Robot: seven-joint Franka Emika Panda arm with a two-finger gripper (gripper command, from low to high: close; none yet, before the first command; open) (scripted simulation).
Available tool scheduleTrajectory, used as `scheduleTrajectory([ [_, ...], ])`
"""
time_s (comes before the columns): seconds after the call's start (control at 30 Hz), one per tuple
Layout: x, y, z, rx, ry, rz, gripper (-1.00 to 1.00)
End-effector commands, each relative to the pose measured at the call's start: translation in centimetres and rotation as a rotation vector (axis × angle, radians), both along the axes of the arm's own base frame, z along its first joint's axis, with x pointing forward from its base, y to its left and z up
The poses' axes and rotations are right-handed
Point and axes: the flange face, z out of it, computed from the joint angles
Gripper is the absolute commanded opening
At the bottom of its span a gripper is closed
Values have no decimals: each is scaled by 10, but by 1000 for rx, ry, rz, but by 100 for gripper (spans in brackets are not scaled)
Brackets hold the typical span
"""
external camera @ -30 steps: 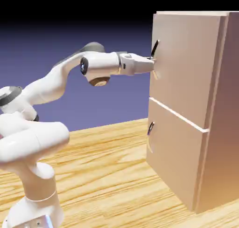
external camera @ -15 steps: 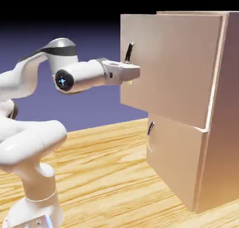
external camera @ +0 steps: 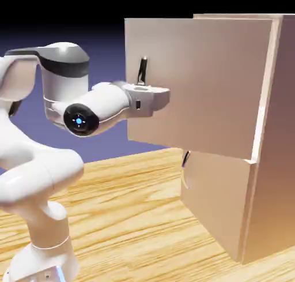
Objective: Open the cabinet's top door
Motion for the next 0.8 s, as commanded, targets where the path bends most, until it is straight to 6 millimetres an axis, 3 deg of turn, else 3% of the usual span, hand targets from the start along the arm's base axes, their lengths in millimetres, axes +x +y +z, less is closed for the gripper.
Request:
scheduleTrajectory([
  [0.0, -2, -7, 0, 0, 0, 20, -100],
  [0.4, -15, -95, 0, 0, 0, 281, -100],
  [0.77, -5, -183, 0, 0, 0, 541, -100],
])
